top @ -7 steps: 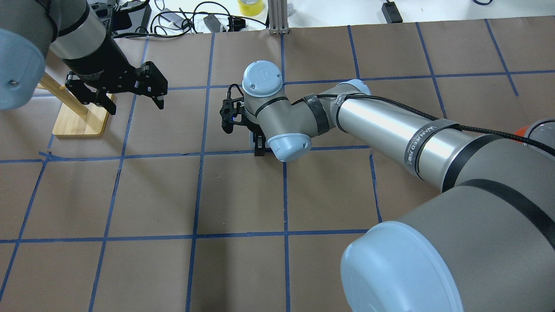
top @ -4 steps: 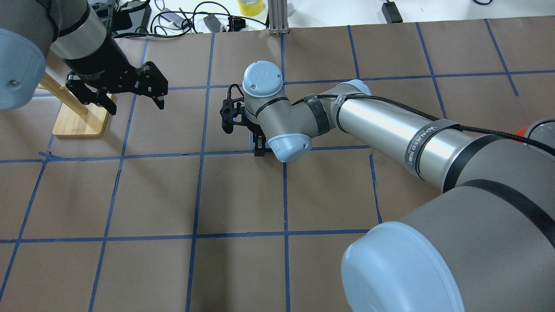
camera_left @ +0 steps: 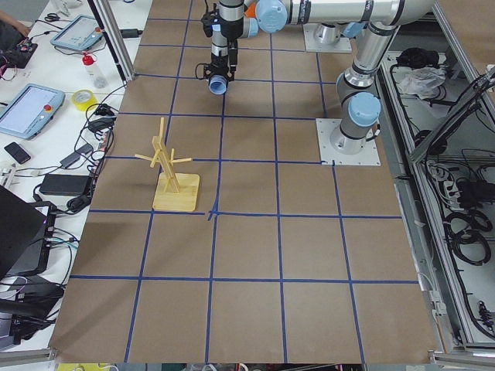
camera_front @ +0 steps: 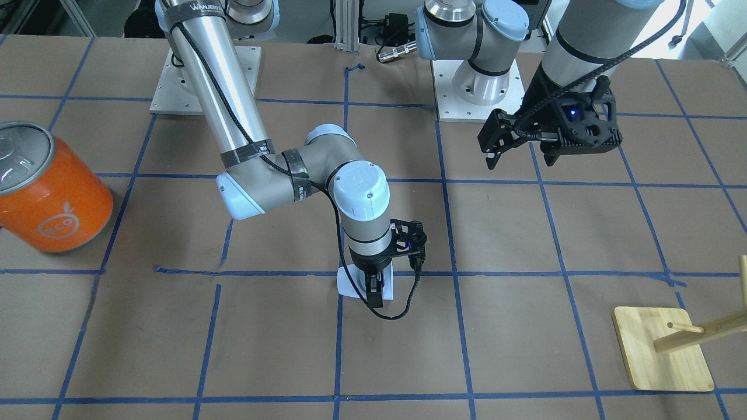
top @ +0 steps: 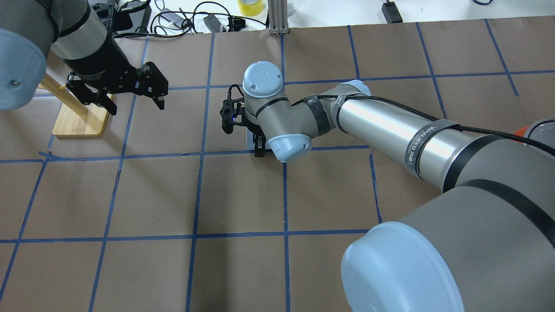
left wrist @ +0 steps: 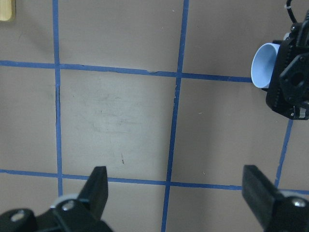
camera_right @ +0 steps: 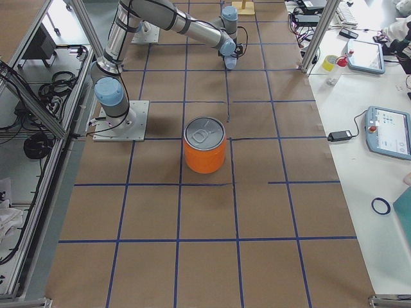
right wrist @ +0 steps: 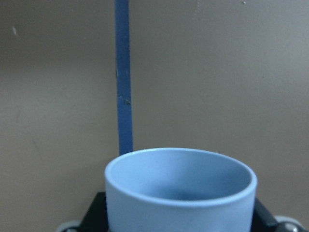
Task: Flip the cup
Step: 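Lower the cup onto its side on the table and release it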
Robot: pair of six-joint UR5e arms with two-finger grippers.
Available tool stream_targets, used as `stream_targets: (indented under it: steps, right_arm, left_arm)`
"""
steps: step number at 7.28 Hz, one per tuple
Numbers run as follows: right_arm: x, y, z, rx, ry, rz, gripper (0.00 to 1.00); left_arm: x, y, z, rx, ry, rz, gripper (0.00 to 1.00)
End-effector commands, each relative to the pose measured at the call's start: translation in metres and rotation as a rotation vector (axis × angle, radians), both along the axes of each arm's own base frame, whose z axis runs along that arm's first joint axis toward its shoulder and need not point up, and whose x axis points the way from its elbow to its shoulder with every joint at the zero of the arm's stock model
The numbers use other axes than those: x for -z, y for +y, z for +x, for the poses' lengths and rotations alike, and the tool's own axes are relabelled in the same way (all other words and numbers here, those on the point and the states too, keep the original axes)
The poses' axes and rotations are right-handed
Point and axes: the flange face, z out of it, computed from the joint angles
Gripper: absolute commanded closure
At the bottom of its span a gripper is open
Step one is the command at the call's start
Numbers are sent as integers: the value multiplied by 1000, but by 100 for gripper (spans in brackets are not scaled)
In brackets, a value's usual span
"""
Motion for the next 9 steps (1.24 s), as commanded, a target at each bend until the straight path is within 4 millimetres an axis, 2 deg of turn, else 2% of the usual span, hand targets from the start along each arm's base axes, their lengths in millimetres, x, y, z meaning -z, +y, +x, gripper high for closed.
stream_targets:
  steps: [1,3,4,5,6,8,9]
  right_arm:
    - [-3,0,1,1,-23,6,16]
    - [-14,-3,6,36,-63,4,16]
    - [-31,-6,0,54,-77,-10,16]
    - [-62,-5,-4,83,-98,-41,16]
    - [-84,-4,-13,105,-102,-47,16]
    - [-122,-14,-43,172,-119,-76,15]
    - [-141,-9,-50,211,-143,-51,15]
  left_arm:
    - [1,0,0,0,1,1,0]
    - [1,-1,0,0,1,1,0]
    - [3,-2,0,0,1,6,0]
    - [5,-3,0,-6,1,9,0]
    - [5,-3,-1,-14,18,11,0]
    - [12,-8,1,-17,14,24,0]
    - [25,-15,0,-10,24,48,0]
